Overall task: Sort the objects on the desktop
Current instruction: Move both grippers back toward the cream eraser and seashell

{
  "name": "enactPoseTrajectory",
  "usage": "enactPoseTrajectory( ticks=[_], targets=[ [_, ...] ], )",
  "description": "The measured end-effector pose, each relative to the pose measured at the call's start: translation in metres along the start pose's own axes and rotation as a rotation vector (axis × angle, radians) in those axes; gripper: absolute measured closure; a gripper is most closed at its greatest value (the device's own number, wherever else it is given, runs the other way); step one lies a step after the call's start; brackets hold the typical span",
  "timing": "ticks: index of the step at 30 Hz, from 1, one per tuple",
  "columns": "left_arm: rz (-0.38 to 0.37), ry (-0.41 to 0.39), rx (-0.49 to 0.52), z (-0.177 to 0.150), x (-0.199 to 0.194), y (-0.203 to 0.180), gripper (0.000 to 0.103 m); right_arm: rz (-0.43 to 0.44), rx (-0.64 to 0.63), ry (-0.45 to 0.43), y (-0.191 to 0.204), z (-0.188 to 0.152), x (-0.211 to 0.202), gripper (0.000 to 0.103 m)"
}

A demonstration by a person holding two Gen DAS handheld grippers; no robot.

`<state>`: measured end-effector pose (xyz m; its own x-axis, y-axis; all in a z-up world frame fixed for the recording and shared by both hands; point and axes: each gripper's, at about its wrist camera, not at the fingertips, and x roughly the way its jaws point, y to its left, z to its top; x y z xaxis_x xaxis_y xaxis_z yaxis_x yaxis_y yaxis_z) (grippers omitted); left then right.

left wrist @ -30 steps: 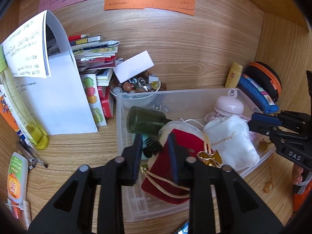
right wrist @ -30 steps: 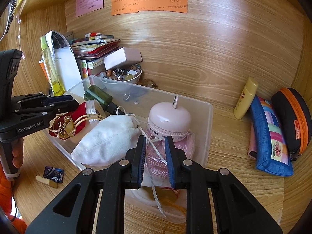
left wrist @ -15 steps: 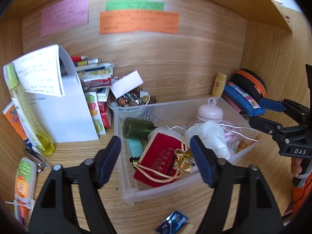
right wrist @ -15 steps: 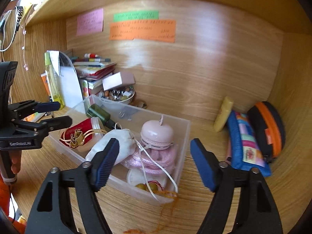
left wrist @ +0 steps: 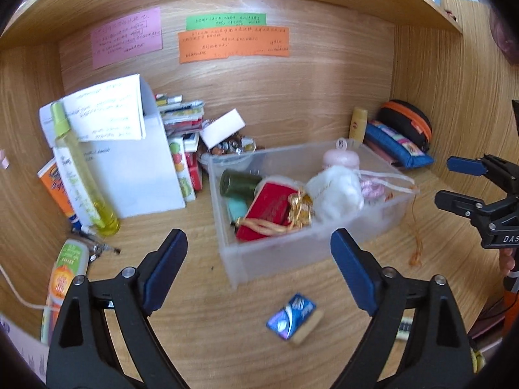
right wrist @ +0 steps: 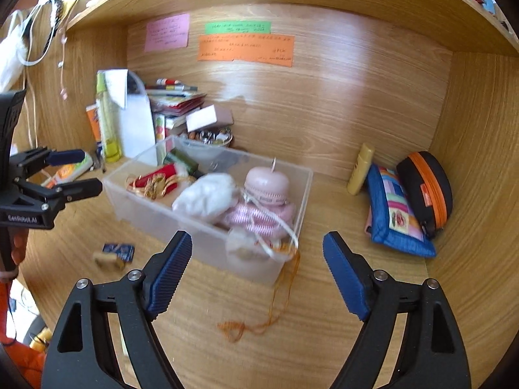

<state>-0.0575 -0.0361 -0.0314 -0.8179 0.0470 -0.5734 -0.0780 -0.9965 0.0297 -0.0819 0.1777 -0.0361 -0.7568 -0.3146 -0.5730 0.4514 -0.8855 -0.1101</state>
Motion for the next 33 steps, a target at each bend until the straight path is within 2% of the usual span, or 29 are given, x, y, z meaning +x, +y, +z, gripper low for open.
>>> enactPoseTrajectory(
  ticks=[13,20,24,30,33],
  targets=[
    [-0.010,0.116,-0.112,-0.053,-0.001,0.008,0.012,0.059,0.056,0.139,0.017,-0.063,-0.005,0.022],
    [-0.003,0.165,-0.164,-0.078,0.000,0.007,0.012,0.120,0.028,0.148,0.039,-0.086,-0.019,0.022],
    [0.005,0.177,-0.194,-0.083,0.001,0.007,0.012,0.161,0.025,0.143,0.051,-0.094,-0.024,0.022],
    [0.026,0.170,-0.185,-0.080,0.004,-0.004,0.012,0.200,0.006,0.163,0.069,-0.104,-0.018,0.023],
    [0.025,0.167,-0.185,-0.077,0.009,-0.010,0.012,0.221,0.015,0.171,0.072,-0.108,-0.015,0.029]
  ],
)
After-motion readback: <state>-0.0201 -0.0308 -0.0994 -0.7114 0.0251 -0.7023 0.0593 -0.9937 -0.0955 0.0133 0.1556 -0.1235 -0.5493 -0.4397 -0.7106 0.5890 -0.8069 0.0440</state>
